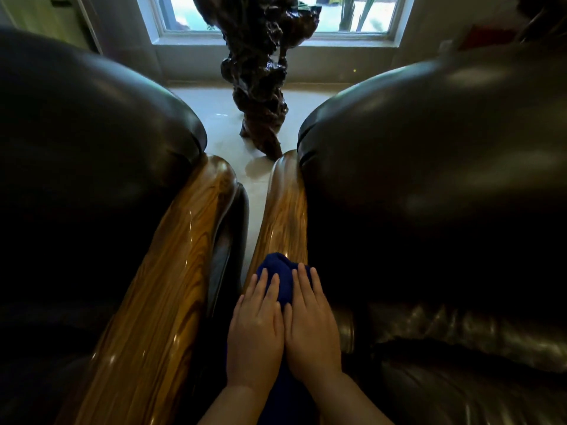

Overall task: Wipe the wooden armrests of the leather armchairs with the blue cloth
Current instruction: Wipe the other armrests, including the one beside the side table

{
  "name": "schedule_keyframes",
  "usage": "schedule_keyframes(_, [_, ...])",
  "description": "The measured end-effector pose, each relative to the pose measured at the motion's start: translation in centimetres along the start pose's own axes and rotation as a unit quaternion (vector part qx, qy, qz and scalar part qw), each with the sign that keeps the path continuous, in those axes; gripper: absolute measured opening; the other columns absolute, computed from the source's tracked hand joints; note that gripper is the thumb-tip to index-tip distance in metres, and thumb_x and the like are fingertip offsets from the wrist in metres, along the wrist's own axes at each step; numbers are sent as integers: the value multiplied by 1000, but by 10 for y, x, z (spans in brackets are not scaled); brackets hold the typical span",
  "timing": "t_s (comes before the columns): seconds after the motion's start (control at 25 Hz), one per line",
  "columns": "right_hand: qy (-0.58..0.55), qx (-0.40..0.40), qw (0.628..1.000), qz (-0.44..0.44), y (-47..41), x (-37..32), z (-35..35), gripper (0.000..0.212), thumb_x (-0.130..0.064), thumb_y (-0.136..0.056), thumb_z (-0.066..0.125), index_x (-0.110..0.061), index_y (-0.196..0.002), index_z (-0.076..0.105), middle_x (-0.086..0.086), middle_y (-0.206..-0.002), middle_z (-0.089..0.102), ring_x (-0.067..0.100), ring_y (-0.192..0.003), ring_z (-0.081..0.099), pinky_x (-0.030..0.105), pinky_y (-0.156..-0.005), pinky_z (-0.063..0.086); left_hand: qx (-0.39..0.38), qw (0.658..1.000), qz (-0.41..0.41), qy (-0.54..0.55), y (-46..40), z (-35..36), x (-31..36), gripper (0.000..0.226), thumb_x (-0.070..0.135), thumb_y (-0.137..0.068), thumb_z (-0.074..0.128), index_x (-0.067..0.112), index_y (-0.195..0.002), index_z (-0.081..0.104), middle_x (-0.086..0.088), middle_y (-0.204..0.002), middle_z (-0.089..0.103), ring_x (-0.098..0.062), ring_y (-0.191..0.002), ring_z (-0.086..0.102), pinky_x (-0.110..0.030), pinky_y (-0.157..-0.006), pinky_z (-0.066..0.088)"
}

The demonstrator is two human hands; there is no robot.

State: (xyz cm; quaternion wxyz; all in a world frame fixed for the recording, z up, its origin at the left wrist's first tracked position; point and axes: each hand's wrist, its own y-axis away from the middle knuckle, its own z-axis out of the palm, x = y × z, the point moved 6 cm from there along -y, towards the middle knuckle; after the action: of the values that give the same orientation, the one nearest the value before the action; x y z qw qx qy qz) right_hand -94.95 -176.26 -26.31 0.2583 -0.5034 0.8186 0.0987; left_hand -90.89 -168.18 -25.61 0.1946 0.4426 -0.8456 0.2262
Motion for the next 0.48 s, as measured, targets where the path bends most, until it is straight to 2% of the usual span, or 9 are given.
schedule_keyframes(0.16, [-17, -5, 999, 37, -34, 4, 2, 57, -43, -85, -1, -27, -139, -9, -15, -151, -10, 3, -139, -19, 25, -116, 0, -28, 999, 5, 40, -42, 6, -3, 48, 33, -88, 24, 27, -135, 18, 13, -144, 19, -6, -138, 17, -31, -113, 19])
schedule_keyframes(0.32, [-28, -10, 998, 51, -61, 7, 3, 54, -30, -96, 20, -24, -138, -12, -14, -152, -12, 1, -137, -21, 20, -114, -3, -40, 998, 18, 45, -69, 9, -3, 46, 26, -92, 30, 25, -137, 20, 3, -150, 28, -5, -138, 13, -28, -113, 16])
schedule_keyframes(0.48, [-5, -16, 999, 37, -76, 8, 2, 53, -29, -97, 19, -21, -145, -2, -11, -153, -11, 4, -139, -18, 20, -114, -4, -30, 998, 29, 37, -86, 12, -2, 46, 21, -93, 37, 18, -138, 27, -4, -149, 32, -8, -136, 16, -31, -113, 19])
